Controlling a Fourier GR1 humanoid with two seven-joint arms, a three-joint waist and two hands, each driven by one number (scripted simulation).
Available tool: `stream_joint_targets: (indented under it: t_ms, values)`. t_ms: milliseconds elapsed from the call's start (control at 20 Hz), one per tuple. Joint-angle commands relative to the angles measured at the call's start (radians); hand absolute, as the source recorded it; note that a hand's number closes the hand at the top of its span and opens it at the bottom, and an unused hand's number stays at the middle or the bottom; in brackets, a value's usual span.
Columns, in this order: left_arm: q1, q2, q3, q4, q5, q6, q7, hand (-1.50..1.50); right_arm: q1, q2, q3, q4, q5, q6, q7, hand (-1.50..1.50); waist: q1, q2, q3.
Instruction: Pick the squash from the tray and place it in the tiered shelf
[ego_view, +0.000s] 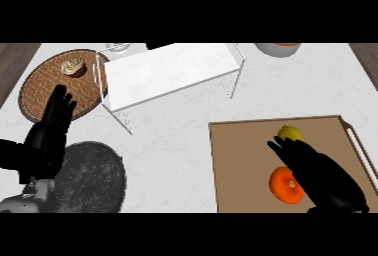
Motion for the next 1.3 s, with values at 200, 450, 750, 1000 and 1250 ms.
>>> stream_joint_targets:
  t_ms: [200, 450, 750, 1000, 1250]
  values:
    - [0.011, -0.023, 0.038, -0.017, -0.019, -0.059, 0.009, 0.00, 0.045, 0.080, -0.051, 0.095, 0.100, -0.057, -0.169, -1.50, 0.000, 0.000, 0.000]
    - [0.063, -0.082, 0.029, 0.021, -0.066, -0.058, -0.088, 0.00, 0.032, 0.089, -0.103, 0.130, 0.129, -0.026, -0.234, -1.50, 0.000, 0.000, 0.000]
    - [0.064, -0.075, 0.076, 0.006, -0.053, -0.107, -0.046, 0.00, 0.034, 0.233, -0.056, 0.237, 0.224, -0.037, -0.207, -1.50, 0.002, 0.000, 0.000]
    - [-0.031, -0.094, 0.071, 0.001, -0.085, -0.065, 0.050, 0.00, 0.051, 0.127, -0.075, 0.331, 0.283, -0.107, -0.409, 1.50, -0.001, 0.001, 0.000]
    - [0.015, -0.110, 0.081, 0.041, -0.087, -0.108, -0.054, 0.00, 0.037, 0.151, -0.064, 0.349, 0.387, -0.211, -0.455, 1.50, -0.001, 0.001, 0.000]
